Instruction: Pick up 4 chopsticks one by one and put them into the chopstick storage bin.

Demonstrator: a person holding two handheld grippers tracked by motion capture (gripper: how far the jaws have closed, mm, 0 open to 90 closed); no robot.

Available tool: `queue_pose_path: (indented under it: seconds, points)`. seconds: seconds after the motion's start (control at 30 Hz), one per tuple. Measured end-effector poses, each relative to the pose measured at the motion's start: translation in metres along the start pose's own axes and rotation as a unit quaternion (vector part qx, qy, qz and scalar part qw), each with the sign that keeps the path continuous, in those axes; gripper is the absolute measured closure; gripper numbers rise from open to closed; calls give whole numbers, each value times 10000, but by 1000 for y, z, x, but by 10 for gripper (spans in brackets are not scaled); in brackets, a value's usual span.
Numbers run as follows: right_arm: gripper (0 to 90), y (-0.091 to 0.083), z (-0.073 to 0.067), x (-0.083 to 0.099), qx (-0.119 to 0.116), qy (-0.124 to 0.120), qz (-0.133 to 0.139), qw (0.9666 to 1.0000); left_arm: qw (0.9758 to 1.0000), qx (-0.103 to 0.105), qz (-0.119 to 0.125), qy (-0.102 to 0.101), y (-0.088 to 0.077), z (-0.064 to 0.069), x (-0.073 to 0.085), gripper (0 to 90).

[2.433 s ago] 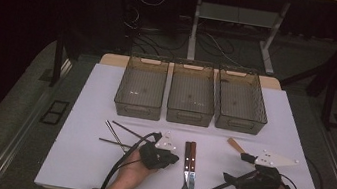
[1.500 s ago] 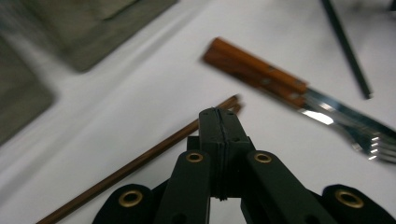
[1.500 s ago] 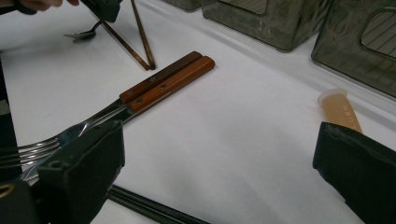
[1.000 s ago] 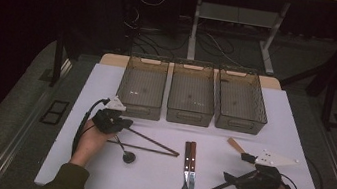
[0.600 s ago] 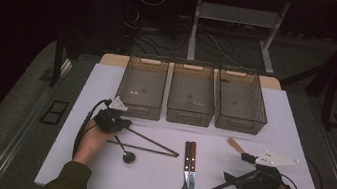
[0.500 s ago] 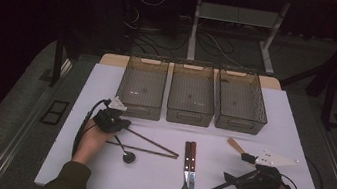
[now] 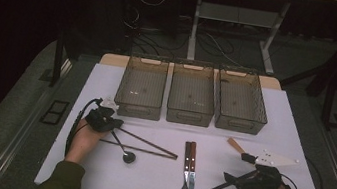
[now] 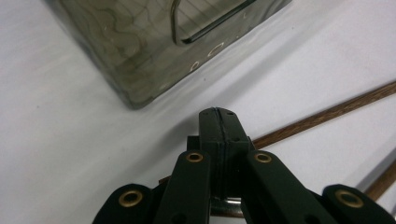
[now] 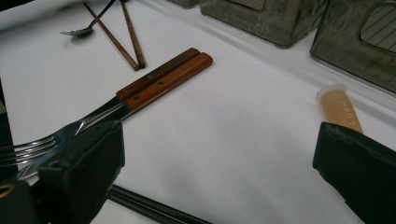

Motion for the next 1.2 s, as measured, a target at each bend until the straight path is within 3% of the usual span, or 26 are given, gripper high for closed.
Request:
queue_pose_path:
  seconds: [0.23,0.83,0.9,1.0,1.2]
  points:
    - [24,0,0,0,7,2,-2,10000,10000,-13,-20,-45,-5,-2,4,895]
    - [24,0,0,0,10,5,-6,10000,10000,47,0,86,-16,3,13,895]
    - [24,0,0,0,12,-3,-10,10000,9999,-12,65,94,-17,0,10,895]
    - [24,0,0,0,13,-6,-10,10000,9995,-280,77,107,-14,-8,7,895]
    - [24,0,0,0,10,0,-13,10000,9995,-303,-62,35,-14,-14,13,895]
Point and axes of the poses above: each handheld gripper's, and its own axes: y roughly forward along the jaws, x roughly out of its underside, z roughly to its right, the point moved 7 cm from there along y, roughly forward along the jaws, and after that the axes turned 11 degrees about -y, right-handed, at the moved point
